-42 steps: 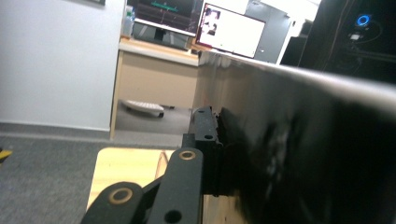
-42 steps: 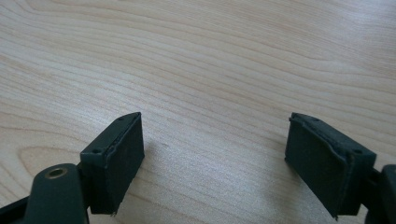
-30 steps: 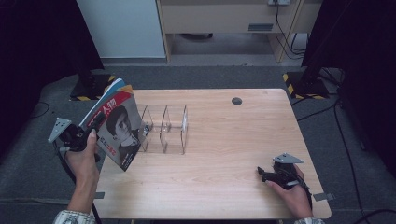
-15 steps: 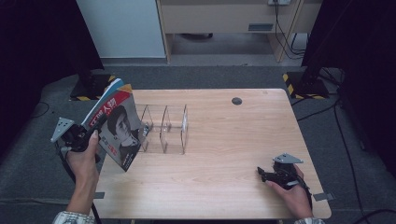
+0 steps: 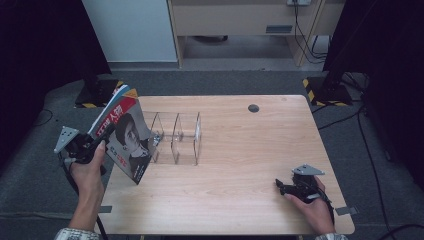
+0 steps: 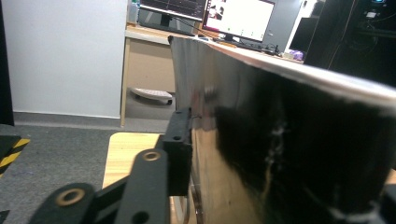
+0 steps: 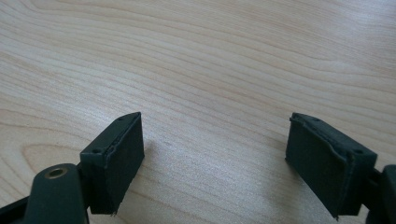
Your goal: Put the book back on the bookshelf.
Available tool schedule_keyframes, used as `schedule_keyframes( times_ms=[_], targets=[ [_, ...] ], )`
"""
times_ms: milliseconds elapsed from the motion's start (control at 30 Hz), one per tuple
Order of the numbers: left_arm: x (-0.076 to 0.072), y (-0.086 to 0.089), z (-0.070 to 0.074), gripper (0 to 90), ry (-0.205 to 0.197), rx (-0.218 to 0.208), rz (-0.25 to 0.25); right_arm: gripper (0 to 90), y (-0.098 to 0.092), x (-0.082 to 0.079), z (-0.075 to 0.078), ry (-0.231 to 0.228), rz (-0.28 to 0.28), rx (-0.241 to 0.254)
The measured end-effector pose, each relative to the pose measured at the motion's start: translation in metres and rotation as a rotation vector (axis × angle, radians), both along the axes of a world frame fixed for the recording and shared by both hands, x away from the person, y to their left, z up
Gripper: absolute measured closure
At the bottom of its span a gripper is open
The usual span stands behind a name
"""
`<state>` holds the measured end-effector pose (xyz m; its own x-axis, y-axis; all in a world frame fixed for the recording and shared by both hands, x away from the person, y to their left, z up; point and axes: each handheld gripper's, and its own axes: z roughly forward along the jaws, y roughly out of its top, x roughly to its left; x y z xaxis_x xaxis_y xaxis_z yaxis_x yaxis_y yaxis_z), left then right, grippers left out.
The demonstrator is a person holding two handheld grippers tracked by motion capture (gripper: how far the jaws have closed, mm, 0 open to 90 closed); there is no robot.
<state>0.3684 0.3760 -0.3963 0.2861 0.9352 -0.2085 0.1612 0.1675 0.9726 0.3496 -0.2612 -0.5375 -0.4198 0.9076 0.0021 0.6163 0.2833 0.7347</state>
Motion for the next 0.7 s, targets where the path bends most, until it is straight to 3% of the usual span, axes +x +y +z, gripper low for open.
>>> schedule_keyframes(
  times_ms=[300, 600, 700],
  targets=[
    [-0.0034, -0.0014, -0.0005, 35.6, -0.002, 0.042, 0.012, 19.5, 0.0005, -0.0006, 0.0001, 0.001, -0.002, 0.002],
    [-0.0076, -0.0008, -0.0013, 20.6, 0.006, 0.04, -0.004, 19.4, 0.001, -0.0015, 0.0, 0.0, -0.002, 0.004],
    [-0.0091, -0.002, -0.0024, 16.2, 0.013, 0.057, -0.008, 19.4, 0.001, -0.0015, -0.0001, 0.0, -0.003, 0.004]
  ],
)
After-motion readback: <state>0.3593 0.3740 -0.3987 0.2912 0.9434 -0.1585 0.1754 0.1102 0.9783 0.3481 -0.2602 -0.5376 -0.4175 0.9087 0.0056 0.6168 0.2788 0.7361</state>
